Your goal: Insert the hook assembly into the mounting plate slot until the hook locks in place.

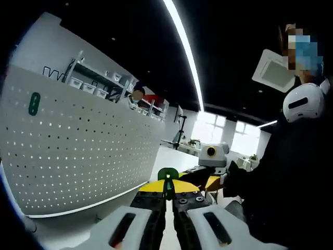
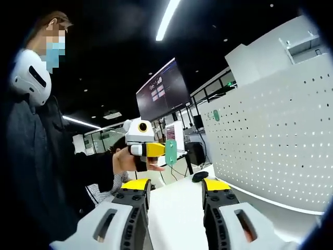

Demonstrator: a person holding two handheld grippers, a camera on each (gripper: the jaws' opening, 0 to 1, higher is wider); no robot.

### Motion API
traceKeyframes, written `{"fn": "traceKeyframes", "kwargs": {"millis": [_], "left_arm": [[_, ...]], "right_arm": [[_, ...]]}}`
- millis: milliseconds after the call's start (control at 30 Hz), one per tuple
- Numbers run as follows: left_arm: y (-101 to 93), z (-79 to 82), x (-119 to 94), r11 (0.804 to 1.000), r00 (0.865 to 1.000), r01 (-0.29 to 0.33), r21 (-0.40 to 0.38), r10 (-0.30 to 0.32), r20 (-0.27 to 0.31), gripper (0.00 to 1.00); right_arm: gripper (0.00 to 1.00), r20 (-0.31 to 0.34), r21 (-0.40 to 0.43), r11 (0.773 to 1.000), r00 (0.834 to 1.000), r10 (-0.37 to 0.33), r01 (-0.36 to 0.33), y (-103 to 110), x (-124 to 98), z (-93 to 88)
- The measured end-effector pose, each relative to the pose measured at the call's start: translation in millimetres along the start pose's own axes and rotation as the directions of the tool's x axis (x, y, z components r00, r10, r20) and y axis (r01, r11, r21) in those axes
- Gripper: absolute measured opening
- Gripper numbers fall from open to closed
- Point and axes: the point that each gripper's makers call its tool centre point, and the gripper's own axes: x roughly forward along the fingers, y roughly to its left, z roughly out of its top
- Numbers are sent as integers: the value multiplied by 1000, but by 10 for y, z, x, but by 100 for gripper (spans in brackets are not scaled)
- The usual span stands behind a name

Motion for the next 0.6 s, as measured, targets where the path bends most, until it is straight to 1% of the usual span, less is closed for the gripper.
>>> {"fn": "traceKeyframes", "kwargs": {"millis": [133, 300, 367, 467, 600], "left_arm": [[67, 31, -21, 1000, 1000, -22, 0, 22, 7, 3], [209, 77, -46, 996, 997, -81, 28, 81, 4, 3], [280, 123, -51, 993, 994, -109, 37, 109, 14, 3], [358, 189, -52, 990, 990, -136, 41, 135, 29, 3], [408, 247, -27, 988, 989, -146, 49, 144, 34, 3]], "right_arm": [[39, -12, -19, 1000, 1000, -10, 10, -25, -7, -12], [40, 0, -32, 999, 1000, -23, 23, -36, -55, 27], [41, 3, -40, 999, 999, -34, 34, -45, -83, 38], [42, 3, -50, 997, 999, -55, 55, -76, -121, 41], [43, -3, -74, 994, 997, -83, 83, -95, -190, 44]]}}
